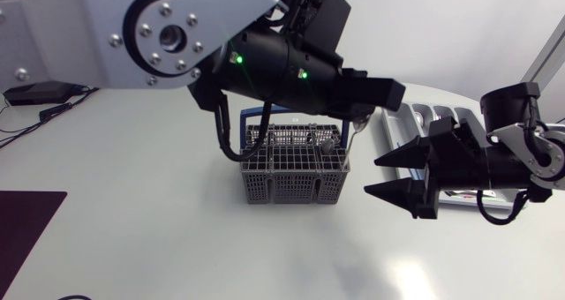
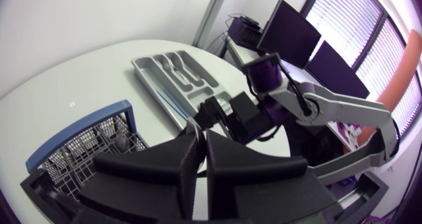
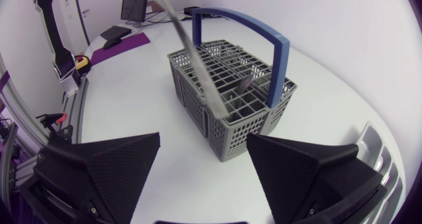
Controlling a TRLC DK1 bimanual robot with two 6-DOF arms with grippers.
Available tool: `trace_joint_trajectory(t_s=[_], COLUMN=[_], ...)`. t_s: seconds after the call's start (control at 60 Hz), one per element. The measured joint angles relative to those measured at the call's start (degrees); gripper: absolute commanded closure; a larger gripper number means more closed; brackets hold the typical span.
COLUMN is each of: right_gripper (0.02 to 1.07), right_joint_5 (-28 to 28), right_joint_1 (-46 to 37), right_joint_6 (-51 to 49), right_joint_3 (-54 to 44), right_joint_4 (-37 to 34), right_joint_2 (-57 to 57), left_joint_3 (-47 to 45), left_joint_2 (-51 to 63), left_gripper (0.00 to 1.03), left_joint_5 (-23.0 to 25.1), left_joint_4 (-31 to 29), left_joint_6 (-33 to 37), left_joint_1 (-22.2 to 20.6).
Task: Unload the cutlery basket into the drawer organizer.
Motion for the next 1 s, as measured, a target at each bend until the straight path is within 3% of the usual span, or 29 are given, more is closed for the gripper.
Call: trace_joint_trajectory(t_s=[0.183, 0.317, 0.567, 0.7, 0.9, 1.0], right_gripper=[0.13, 0.13, 0.22, 0.35, 0.7, 0.8], right_joint_5=[-2.9, -3.8, -4.8, -5.1, -5.7, -5.8], right_joint_1=[-1.7, -1.4, 3.1, 5.7, 8.1, 8.5], right_joint_6=[-5.7, -8.9, -10.2, -9.9, -9.7, -9.7], right_joint_3=[2.6, 3.3, 4.7, 5.9, 6.2, 6.2], right_joint_4=[-7.4, -11.0, -14.1, -14.1, -14.1, -14.1], right_joint_2=[-2.2, -3.5, -4.9, -5.1, -6.5, -7.4], left_joint_3=[5.3, 7.5, 10.1, 10.1, 10.1, 10.1], left_joint_2=[0.6, 1.3, 4.4, 4.8, 4.8, 4.8], left_gripper=[1.0, 1.0, 1.0, 1.0, 1.0, 1.0], left_joint_5=[9.7, 14.9, 21.1, 22.5, 23.9, 24.0], left_joint_4=[-9.2, -12.5, -19.0, -20.4, -20.9, -21.0], left_joint_6=[7.6, 13.5, 20.9, 23.0, 24.5, 24.9], left_joint_1=[2.3, 4.3, 4.8, 4.5, 4.0, 4.0])
